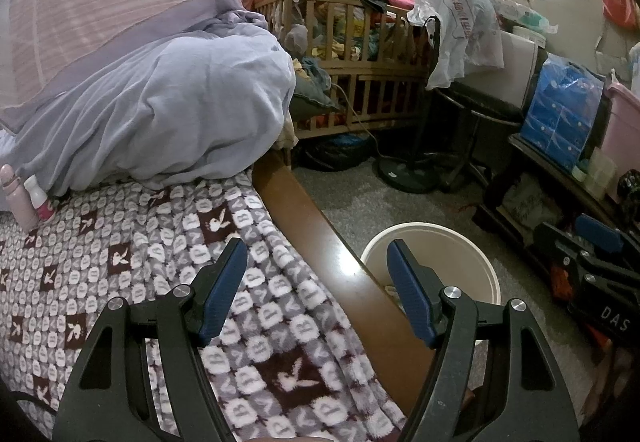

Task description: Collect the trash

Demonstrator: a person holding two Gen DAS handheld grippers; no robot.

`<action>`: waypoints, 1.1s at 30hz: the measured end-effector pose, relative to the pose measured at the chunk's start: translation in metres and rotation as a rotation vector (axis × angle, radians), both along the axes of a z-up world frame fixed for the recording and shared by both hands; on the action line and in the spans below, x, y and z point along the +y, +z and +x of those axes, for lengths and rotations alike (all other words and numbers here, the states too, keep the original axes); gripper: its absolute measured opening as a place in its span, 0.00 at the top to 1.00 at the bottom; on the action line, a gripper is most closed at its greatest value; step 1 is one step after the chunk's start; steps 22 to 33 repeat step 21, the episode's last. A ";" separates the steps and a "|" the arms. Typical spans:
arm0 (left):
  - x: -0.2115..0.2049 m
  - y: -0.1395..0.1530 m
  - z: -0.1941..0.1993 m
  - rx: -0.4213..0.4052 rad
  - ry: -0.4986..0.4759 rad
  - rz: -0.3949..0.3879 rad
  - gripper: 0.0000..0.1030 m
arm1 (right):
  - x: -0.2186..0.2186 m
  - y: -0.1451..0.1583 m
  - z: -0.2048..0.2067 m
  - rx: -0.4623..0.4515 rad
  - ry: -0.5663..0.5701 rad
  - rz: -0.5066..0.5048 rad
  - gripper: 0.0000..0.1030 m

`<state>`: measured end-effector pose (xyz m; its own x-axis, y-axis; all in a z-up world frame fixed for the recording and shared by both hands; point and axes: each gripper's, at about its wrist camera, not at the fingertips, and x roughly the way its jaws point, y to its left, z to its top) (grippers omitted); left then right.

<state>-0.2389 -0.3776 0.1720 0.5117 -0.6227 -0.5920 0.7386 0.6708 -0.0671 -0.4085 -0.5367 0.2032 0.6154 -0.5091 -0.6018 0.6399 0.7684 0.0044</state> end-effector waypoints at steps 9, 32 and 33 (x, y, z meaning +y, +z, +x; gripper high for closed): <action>0.000 -0.002 0.000 0.001 -0.006 0.004 0.31 | -0.001 0.000 0.000 0.004 -0.001 0.000 0.27; 0.009 -0.002 0.008 -0.012 -0.019 0.004 0.31 | 0.001 -0.003 0.003 0.015 0.012 0.003 0.27; 0.009 -0.002 0.008 -0.012 -0.019 0.004 0.31 | 0.001 -0.003 0.003 0.015 0.012 0.003 0.27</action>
